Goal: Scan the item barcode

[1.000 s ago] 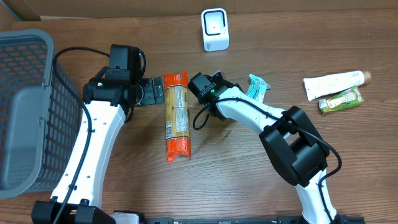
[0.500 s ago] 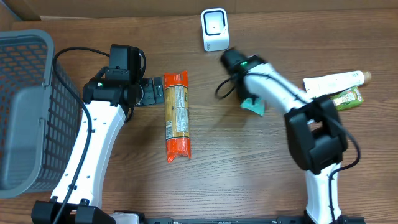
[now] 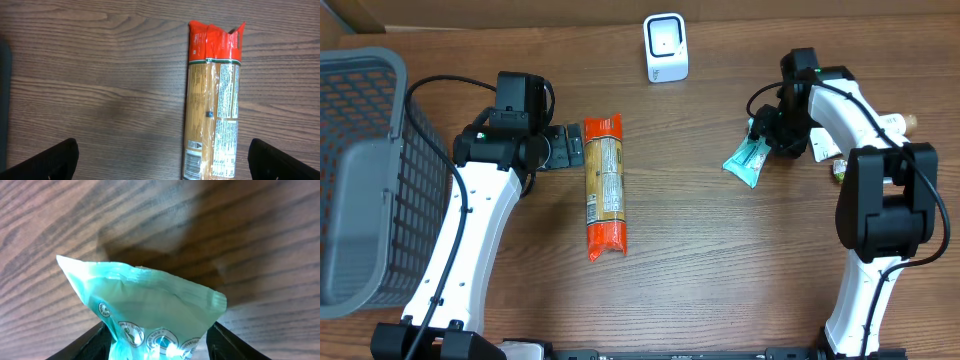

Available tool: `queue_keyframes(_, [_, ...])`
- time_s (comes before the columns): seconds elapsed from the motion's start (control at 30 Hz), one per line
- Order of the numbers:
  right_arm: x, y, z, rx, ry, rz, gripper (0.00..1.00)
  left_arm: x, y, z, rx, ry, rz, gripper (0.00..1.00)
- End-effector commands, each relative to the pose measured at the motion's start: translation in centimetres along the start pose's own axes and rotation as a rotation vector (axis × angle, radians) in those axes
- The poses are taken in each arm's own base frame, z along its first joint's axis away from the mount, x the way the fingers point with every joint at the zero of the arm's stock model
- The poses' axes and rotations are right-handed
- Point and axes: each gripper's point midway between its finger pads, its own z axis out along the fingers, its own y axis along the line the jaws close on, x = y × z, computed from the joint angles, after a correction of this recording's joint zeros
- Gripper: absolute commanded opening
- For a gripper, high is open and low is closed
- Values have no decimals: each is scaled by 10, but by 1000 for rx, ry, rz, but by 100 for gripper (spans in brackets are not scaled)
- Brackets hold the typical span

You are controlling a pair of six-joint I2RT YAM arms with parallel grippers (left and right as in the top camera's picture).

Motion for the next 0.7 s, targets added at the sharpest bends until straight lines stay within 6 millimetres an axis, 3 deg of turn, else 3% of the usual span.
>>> queue_keyframes(0.0, [-7,6,-25,-86,-25,0,61,-2,0,-1,-7,-6,24,100])
queue_keyframes(0.13, [-18,-5,-29,-103,-47,15,54,-2,0,-1,-7,-6,24,100])
queue_keyframes(0.37, [-39,-8,-34,-127,-126,-135,54,-2,0,-1,-7,-6,24,100])
queue_keyframes(0.57, [-30,-9,-32,-113,-95,-204,55,-2,0,-1,-7,-6,24,99])
queue_keyframes(0.67, [-29,-8,-32,-115,-95,-247,43,-2,0,-1,-7,-6,24,100])
